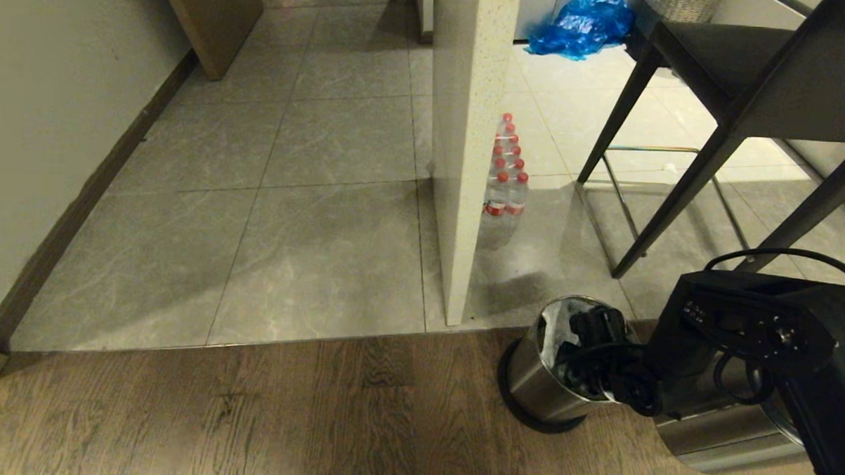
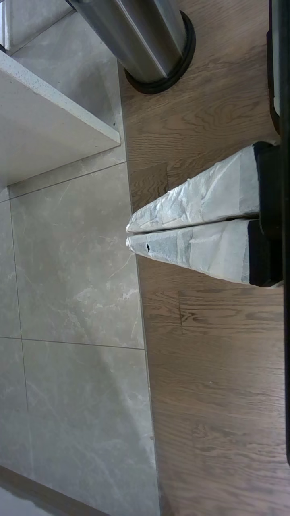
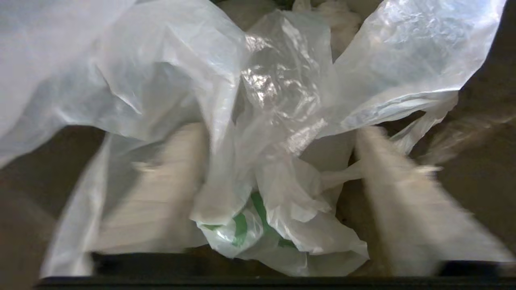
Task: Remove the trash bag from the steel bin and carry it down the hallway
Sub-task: Pick up the trash bag
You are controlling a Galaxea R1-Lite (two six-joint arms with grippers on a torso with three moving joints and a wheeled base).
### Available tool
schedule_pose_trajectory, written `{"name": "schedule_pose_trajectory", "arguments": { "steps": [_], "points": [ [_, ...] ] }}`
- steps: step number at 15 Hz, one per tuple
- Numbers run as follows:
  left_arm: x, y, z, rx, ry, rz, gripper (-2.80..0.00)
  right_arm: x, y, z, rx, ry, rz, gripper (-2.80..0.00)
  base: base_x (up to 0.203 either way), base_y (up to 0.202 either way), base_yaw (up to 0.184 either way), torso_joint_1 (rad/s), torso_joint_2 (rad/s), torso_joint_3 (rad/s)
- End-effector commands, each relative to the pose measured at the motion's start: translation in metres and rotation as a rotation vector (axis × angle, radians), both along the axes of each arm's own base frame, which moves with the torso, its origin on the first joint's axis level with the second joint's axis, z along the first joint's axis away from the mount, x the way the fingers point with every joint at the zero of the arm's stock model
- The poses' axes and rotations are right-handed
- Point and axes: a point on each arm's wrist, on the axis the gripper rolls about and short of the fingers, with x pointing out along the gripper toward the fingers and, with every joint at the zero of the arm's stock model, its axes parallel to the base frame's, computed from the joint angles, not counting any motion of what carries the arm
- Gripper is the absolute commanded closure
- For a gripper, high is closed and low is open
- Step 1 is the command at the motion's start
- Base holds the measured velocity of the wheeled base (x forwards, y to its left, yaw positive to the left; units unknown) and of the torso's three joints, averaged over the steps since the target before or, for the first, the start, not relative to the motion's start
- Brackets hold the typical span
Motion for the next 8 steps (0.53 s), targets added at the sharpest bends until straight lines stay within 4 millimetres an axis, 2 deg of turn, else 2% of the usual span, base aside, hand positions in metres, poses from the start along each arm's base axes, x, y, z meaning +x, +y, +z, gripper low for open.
{"name": "schedule_pose_trajectory", "arguments": {
  "steps": [1, 8],
  "points": [
    [-0.0001, 0.0, 0.0, 0.0, -0.002, 0.0, 0.0, 0.0009, 0.0004, -0.0001, 0.0, -0.004, -0.002, 0.0, 0.0, 0.0, 0.0, 0.0, 0.0, 0.0],
    [-0.0001, 0.0, 0.0, 0.0, -0.002, 0.0, 0.0, -0.0007, -0.0005, 0.0008, -0.012, -0.006, -0.018, 0.0, 0.0, 0.0, 0.0, 0.0, 0.0, 0.0]
  ]
}}
